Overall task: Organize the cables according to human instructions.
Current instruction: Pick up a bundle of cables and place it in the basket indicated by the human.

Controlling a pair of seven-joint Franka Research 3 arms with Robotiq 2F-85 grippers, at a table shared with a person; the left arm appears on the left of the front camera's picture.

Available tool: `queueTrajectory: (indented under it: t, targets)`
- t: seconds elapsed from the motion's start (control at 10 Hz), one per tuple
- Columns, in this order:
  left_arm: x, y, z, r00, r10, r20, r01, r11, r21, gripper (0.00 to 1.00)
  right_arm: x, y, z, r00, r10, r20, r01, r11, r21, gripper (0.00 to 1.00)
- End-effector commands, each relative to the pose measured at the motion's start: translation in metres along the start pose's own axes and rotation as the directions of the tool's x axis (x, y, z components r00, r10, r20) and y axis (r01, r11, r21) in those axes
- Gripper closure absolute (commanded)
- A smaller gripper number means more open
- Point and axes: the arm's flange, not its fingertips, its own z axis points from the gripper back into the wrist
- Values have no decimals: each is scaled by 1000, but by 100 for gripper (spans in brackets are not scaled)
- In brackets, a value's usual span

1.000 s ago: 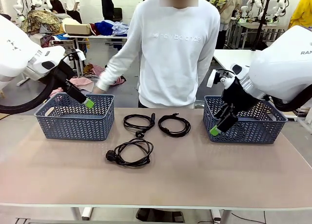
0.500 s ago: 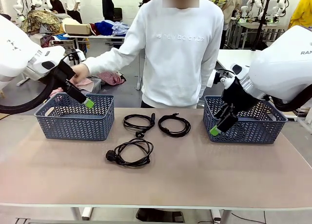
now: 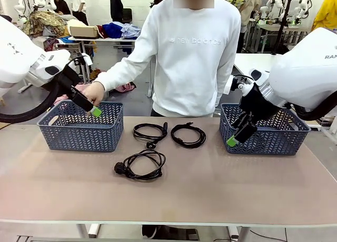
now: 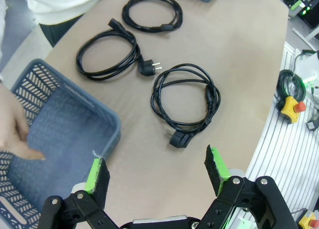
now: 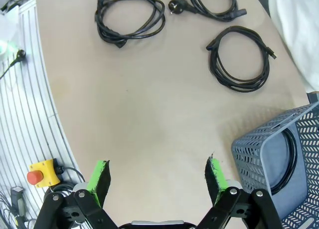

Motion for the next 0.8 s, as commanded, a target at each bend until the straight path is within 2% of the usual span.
queueTrajectory:
  t: [0.0, 0.4, 0.5, 0.7]
  targets:
    - [-1, 1, 1, 1000, -16, 22, 17, 1000, -17, 0, 2, -1, 1, 1000, -5, -1, 5, 1000, 2, 0]
    - [0, 0, 0, 1000, 0, 0, 0, 1000, 0, 0, 2, -1, 1, 1000, -5, -1, 5, 1000, 2, 0]
    - [11, -6, -7, 994, -96, -52, 97, 995, 8, 0, 2, -1, 1, 1000, -5, -1, 5, 1000, 2, 0]
    - [38, -21, -29, 957, -246, -153, 241, 969, -46, 0, 2, -1, 1, 1000, -5, -1, 5, 1000, 2, 0]
